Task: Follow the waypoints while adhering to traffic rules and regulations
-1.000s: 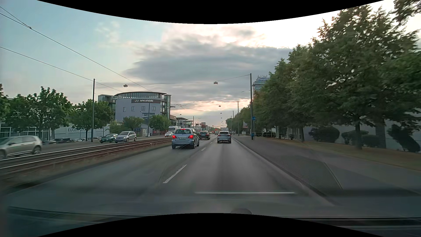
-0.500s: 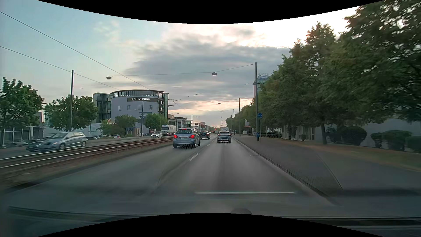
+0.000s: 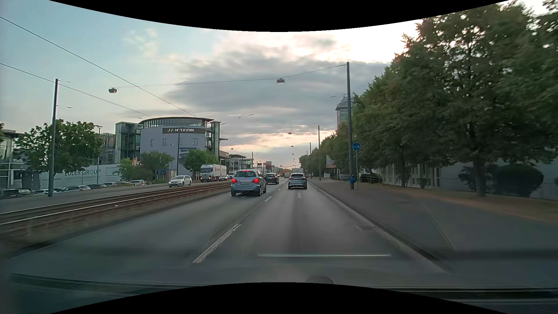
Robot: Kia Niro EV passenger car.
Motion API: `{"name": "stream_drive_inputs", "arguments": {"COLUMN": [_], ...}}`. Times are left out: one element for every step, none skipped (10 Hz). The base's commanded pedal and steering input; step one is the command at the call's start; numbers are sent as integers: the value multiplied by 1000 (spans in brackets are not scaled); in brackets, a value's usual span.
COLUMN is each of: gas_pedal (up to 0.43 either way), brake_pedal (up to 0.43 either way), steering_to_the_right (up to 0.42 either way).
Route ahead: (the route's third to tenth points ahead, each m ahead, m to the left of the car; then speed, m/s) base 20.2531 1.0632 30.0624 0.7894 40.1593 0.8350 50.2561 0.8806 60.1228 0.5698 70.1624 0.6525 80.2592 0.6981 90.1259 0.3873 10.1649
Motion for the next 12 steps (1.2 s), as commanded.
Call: {"name": "stream_drive_inputs", "arguments": {"gas_pedal": [0, 0, 0, 0, 0, 0, 0, 0, 0, 0, 0, 0], "brake_pedal": [0, 0, 0, 0, 0, 0, 0, 0, 0, 0, 0, 0], "steering_to_the_right": [-3, -3, -3, -3, -3, -3, -3, -2, -3, -3, -3, -3]}}
